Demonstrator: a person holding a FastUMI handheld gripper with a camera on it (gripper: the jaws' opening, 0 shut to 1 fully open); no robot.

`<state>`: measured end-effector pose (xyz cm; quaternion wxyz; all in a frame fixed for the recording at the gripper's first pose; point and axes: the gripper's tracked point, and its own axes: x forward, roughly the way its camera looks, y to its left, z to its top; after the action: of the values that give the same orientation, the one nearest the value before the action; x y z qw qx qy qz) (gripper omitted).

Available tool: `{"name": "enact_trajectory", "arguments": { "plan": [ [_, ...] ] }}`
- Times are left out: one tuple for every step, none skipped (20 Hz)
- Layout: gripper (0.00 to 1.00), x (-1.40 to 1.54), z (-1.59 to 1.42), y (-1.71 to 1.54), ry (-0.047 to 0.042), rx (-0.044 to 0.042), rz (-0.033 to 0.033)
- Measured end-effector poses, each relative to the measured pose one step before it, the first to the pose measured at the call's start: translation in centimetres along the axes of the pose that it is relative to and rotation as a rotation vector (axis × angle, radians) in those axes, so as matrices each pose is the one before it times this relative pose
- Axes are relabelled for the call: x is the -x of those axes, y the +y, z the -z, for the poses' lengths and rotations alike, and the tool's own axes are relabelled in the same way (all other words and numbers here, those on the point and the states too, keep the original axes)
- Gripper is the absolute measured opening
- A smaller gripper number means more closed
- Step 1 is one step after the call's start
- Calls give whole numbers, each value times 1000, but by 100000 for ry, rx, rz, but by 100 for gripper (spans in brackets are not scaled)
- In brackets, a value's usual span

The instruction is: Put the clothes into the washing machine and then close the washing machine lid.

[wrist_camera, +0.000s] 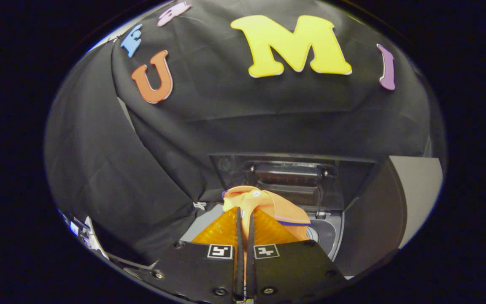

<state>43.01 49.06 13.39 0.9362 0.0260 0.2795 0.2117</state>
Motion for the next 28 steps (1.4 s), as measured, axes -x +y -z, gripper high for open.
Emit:
{"name": "enact_trajectory", "arguments": {
  "plan": [
    [5, -782, 481, -530, 1389, -899, 1175],
    [5, -811, 564, -533, 1390, -582, 1193],
    [5, -817, 556, -493, 1384, -315, 1246],
    [5, -789, 595, -538, 1425, -247, 1477],
    [5, -787, 575, -626, 1448, -586, 1185],
    [5, -864, 861, -399, 1773, -464, 806],
    [5, -669, 683, -490, 1605, -472, 1139],
    [5, -593, 656, -471, 1483, -944, 1155],
    [5, -681, 648, -520, 1375, -1153, 725],
    [5, -879, 671, -555, 1189, -1194, 1064],
    [5, -779, 716, -585, 1955, -1053, 1008],
    [5, -485, 884, -478, 2516, -1452, 1000],
    [5, -550, 753, -371, 2165, -1508, 727],
    [5, -270, 661, -484, 1429, -98, 1103],
    [5, -237, 191, -519, 46, 639, 1331],
    [5, -154, 212, -313, 765, 154, 1110],
    [5, -115, 290, -28, 1115, -875, 715],
    [5, -5, 128, 73, 372, -863, 231],
    [6, 165, -188, 80, -193, -58, 377],
    [6, 48, -48, -156, -250, 610, 202],
    [6, 52, -75, 25, -62, 784, 285],
    [6, -9, 116, -14, -53, 277, 166],
    [6, 2, -49, -6, 24, 36, 107],
    [6, 4, 56, 45, -97, 20, -12],
    [7, -30, -128, -46, -475, 556, -241],
    [9, -24, 198, -241, -510, 1088, -200],
    [13, 156, 222, -263, -610, 1894, 1076],
    [15, 133, -254, -18, -1390, 1681, 510]
  ]
}}
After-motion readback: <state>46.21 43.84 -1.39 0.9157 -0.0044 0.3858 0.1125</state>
